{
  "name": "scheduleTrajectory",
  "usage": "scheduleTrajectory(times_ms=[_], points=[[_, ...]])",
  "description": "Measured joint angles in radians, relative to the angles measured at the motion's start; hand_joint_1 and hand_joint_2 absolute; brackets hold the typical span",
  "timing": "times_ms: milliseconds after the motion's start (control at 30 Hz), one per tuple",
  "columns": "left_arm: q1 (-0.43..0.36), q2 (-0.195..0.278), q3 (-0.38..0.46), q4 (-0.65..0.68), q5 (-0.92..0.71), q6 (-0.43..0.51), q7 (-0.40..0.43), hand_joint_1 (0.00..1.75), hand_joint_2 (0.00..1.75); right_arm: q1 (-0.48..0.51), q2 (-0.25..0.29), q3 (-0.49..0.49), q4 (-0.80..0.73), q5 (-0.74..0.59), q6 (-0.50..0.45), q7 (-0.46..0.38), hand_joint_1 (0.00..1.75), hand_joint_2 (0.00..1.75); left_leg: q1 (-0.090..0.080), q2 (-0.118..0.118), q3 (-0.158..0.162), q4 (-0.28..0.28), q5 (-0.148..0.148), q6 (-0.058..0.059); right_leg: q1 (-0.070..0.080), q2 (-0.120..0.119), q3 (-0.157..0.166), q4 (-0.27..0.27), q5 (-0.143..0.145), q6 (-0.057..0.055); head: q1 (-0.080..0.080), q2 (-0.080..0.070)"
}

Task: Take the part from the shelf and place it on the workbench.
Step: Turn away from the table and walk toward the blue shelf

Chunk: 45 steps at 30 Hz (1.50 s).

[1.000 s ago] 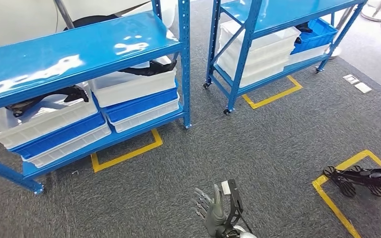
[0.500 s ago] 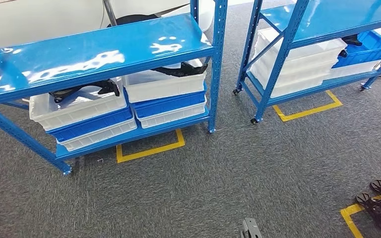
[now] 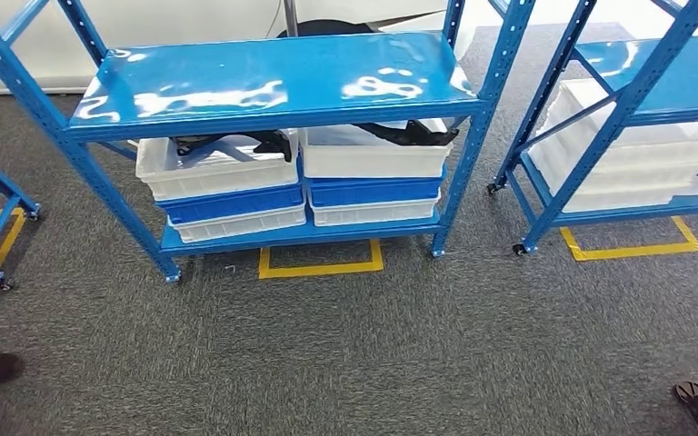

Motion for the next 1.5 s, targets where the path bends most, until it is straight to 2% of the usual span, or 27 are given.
scheduleTrajectory(times_ms=[67, 100, 133, 167, 200, 267, 300, 367, 400, 467, 533, 600, 667, 700, 733, 800, 833, 867, 1000, 1067, 1133, 1200, 1267, 1300, 1367, 1400, 1500], points=[[-0.001, 0.0, -0.001, 0.0, -0.001, 0.0, 0.002, 0.0, 0.0, 0.002, 0.001, 0.012, 0.011, 0.005, 0.002, 0.004, 0.0, 0.0, 0.0, -0.025, -0.002, 0.0, 0.002, 0.004, 0.0, 0.039, -0.072, 0.15, -0.071, 0.003, 0.001, 0.0], [-0.001, 0.0, -0.001, 0.0, -0.002, 0.0, 0.002, 0.0, 0.0, 0.003, 0.002, 0.018, 0.016, 0.007, 0.003, 0.005, 0.0, 0.0, 0.0, -0.041, -0.002, 0.001, 0.002, 0.005, 0.001, 0.044, -0.105, 0.214, -0.091, 0.003, 0.001, 0.0], [-0.001, -0.001, -0.002, 0.0, -0.002, 0.0, 0.002, 0.0, 0.0, 0.004, 0.002, 0.022, 0.02, 0.009, 0.003, 0.005, 0.0, 0.0, 0.0, -0.055, -0.002, 0.001, 0.002, 0.005, 0.001, 0.045, -0.122, 0.241, -0.091, 0.002, 0.001, 0.0], [0.0, -0.001, -0.002, 0.0, -0.002, 0.0, 0.003, 0.0, 0.0, 0.005, 0.002, 0.027, 0.023, 0.012, 0.004, 0.005, 0.0, 0.0, 0.0, -0.072, -0.001, 0.001, 0.002, 0.005, 0.0, 0.046, -0.124, 0.232, -0.073, 0.0, 0.001, 0.0], [0.0, -0.001, -0.003, 0.0, -0.004, 0.0, 0.003, 0.0, 0.0, 0.005, 0.003, 0.032, 0.027, 0.019, 0.005, 0.006, 0.0, 0.0, 0.001, -0.087, 0.0, 0.001, 0.002, 0.005, 0.0, 0.048, -0.1, 0.175, -0.036, -0.002, 0.001, 0.0], [0.0, -0.001, -0.005, 0.0, -0.007, 0.0, 0.003, 0.0, 0.0, 0.002, 0.003, 0.042, 0.031, 0.033, 0.007, 0.005, 0.0, 0.0, 0.003, -0.113, 0.002, 0.002, 0.001, 0.0, -0.002, 0.079, -0.025, 0.008, 0.046, -0.006, 0.001, 0.0], [-0.002, -0.001, -0.005, 0.0, -0.009, 0.0, 0.003, 0.0, 0.0, 0.001, 0.004, 0.048, 0.033, 0.039, 0.009, 0.005, 0.0, 0.0, 0.002, -0.123, 0.002, 0.002, 0.0, -0.005, -0.001, 0.096, 0.003, -0.055, 0.071, -0.009, 0.001, 0.0], [-0.005, -0.001, -0.007, 0.0, -0.011, 0.0, 0.004, 0.0, 0.0, -0.003, 0.006, 0.06, 0.035, 0.048, 0.013, 0.002, 0.0, 0.0, 0.002, -0.137, -0.002, 0.001, 0.0, -0.016, 0.003, 0.112, 0.022, -0.1, 0.085, -0.018, 0.001, 0.0], [-0.007, -0.001, -0.008, 0.0, -0.012, 0.0, 0.005, 0.0, 0.0, -0.005, 0.008, 0.065, 0.036, 0.051, 0.015, 0.001, 0.0, 0.0, 0.003, -0.143, -0.004, -0.001, 0.001, -0.022, 0.007, 0.102, 0.021, -0.101, 0.087, -0.025, 0.001, 0.0], [-0.009, -0.001, -0.011, 0.0, -0.013, 0.0, 0.007, 0.0, 0.0, -0.008, 0.013, 0.074, 0.037, 0.055, 0.017, 0.001, 0.0, 0.0, 0.005, -0.126, -0.01, 0.007, -0.007, -0.033, 0.008, 0.081, 0.023, -0.104, 0.09, -0.039, 0.001, 0.0], [-0.011, -0.001, -0.014, 0.0, -0.012, 0.0, 0.007, 0.0, 0.0, -0.007, 0.017, 0.082, 0.038, 0.055, 0.019, 0.001, 0.0, 0.0, 0.003, -0.074, -0.049, 0.09, -0.055, -0.042, 0.005, 0.059, 0.024, -0.109, 0.093, -0.051, 0.0, 0.0], [-0.013, -0.001, -0.016, 0.0, -0.011, 0.0, 0.008, 0.0, 0.87, -0.006, 0.019, 0.086, 0.041, 0.049, 0.022, 0.006, 0.0, 0.0, 0.002, -0.041, -0.127, 0.25, -0.127, -0.048, 0.006, 0.038, 0.023, -0.109, 0.091, -0.057, 0.0, 0.0], [-0.011, -0.001, -0.017, 0.0, -0.009, 0.0, 0.007, 0.0, 1.75, -0.005, 0.02, 0.089, 0.045, 0.037, 0.028, 0.017, 0.0, 0.87, 0.002, -0.036, -0.172, 0.341, -0.15, -0.05, 0.006, 0.022, 0.023, -0.109, 0.09, -0.057, 0.001, 0.0], [-0.009, -0.001, -0.017, 0.0, -0.008, 0.0, 0.007, 0.0, 1.75, -0.005, 0.02, 0.089, 0.046, 0.03, 0.032, 0.025, 0.0, 1.31, 0.002, -0.034, -0.16, 0.318, -0.131, -0.048, 0.006, 0.017, 0.023, -0.109, 0.089, -0.056, 0.0, 0.0], [-0.007, 0.0, -0.017, 0.0, -0.008, 0.0, 0.006, 0.0, 1.75, -0.006, 0.021, 0.089, 0.047, 0.024, 0.038, 0.035, 0.0, 1.75, 0.002, -0.031, -0.126, 0.252, -0.096, -0.046, 0.006, 0.014, 0.025, -0.109, 0.088, -0.055, 0.0, 0.0], [-0.007, 0.001, -0.018, 0.0, -0.008, -0.001, 0.005, 0.0, 1.75, -0.006, 0.022, 0.089, 0.048, 0.014, 0.048, 0.055, 0.0, 1.75, -0.001, -0.016, -0.037, 0.083, -0.029, -0.036, 0.006, 0.01, 0.03, -0.109, 0.086, -0.051, 0.001, 0.0], [-0.008, 0.001, -0.018, 0.0, -0.008, -0.002, 0.004, 0.0, 1.75, -0.007, 0.023, 0.089, 0.049, 0.01, 0.051, 0.064, 0.0, 1.75, -0.005, -0.01, -0.009, 0.028, -0.011, -0.031, 0.007, 0.009, 0.033, -0.109, 0.085, -0.047, 0.0, 0.0], [-0.009, 0.002, -0.018, 0.0, -0.009, -0.003, 0.004, 0.0, 1.75, -0.007, 0.023, 0.089, 0.05, 0.007, 0.052, 0.073, 0.0, 1.75, -0.008, -0.006, 0.003, 0.002, -0.004, -0.026, 0.008, 0.009, 0.034, -0.11, 0.084, -0.042, 0.0, 0.0], [-0.009, 0.002, -0.021, 0.0, -0.015, -0.005, 0.017, 0.0, 1.75, -0.007, 0.029, 0.089, 0.051, 0.0, 0.064, 0.098, 0.0, 1.75, -0.011, -0.016, -0.001, 0.0, 0.0, -0.005, 0.007, 0.012, 0.033, -0.105, 0.076, -0.019, 0.0, 0.0], [-0.01, 0.001, -0.023, 0.0, -0.018, -0.005, 0.024, 0.0, 1.75, -0.007, 0.031, 0.089, 0.052, -0.002, 0.07, 0.111, 0.0, 1.75, -0.007, -0.022, 0.001, -0.003, 0.004, 0.006, 0.004, 0.028, 0.001, -0.032, 0.029, -0.01, 0.001, 0.0], [-0.011, 0.0, -0.024, 0.0, -0.022, -0.005, 0.026, 0.0, 1.75, -0.006, 0.033, 0.089, 0.053, -0.004, 0.074, 0.118, 0.0, 1.75, -0.008, -0.026, -0.001, -0.003, 0.004, 0.012, 0.004, 0.039, -0.071, 0.118, -0.04, -0.005, 0.001, 0.0], [-0.009, -0.001, -0.024, 0.0, -0.026, -0.006, 0.026, 0.0, 1.75, -0.008, 0.035, 0.089, 0.055, -0.006, 0.076, 0.119, 0.0, 1.75, -0.011, -0.03, -0.002, -0.003, 0.004, 0.014, 0.004, 0.04, -0.118, 0.209, -0.059, -0.005, 0.001, 0.0], [-0.009, -0.001, -0.024, 0.0, -0.032, -0.007, 0.027, 0.0, 1.75, -0.007, 0.036, 0.088, 0.057, -0.002, 0.078, 0.121, 0.0, 1.75, -0.015, -0.037, 0.002, -0.003, 0.003, 0.014, 0.005, 0.041, -0.084, 0.134, -0.003, -0.012, 0.001, 0.0], [-0.01, -0.001, -0.022, -0.001, -0.039, -0.009, 0.03, 0.0, 1.75, -0.004, 0.036, 0.086, 0.059, 0.004, 0.08, 0.122, 0.0, 1.75, -0.016, -0.041, 0.004, -0.003, 0.003, 0.014, 0.007, 0.044, -0.043, 0.049, 0.038, -0.019, 0.001, 0.0], [-0.011, -0.002, -0.014, -0.003, -0.062, -0.015, 0.037, 0.0, 1.75, 0.004, 0.036, 0.078, 0.063, 0.024, 0.084, 0.123, 0.0, 1.75, -0.018, -0.048, 0.005, -0.003, 0.003, 0.011, 0.012, 0.05, 0.02, -0.082, 0.083, -0.029, 0.0, 0.0], [-0.01, -0.002, -0.009, -0.004, -0.077, -0.019, 0.04, 0.0, 1.75, 0.008, 0.037, 0.072, 0.064, 0.036, 0.087, 0.122, 0.0, 1.75, -0.019, -0.048, 0.004, -0.001, 0.001, 0.009, 0.014, 0.052, 0.034, -0.115, 0.092, -0.029, -0.001, 0.0], [-0.001, -0.002, 0.016, -0.008, -0.122, -0.028, 0.046, 0.0, 1.75, 0.015, 0.039, 0.045, 0.066, 0.078, 0.098, 0.114, 0.0, 1.75, -0.019, -0.046, 0.0, 0.003, -0.001, 0.013, 0.018, 0.051, 0.034, -0.122, 0.095, -0.023, -0.002, 0.0]])
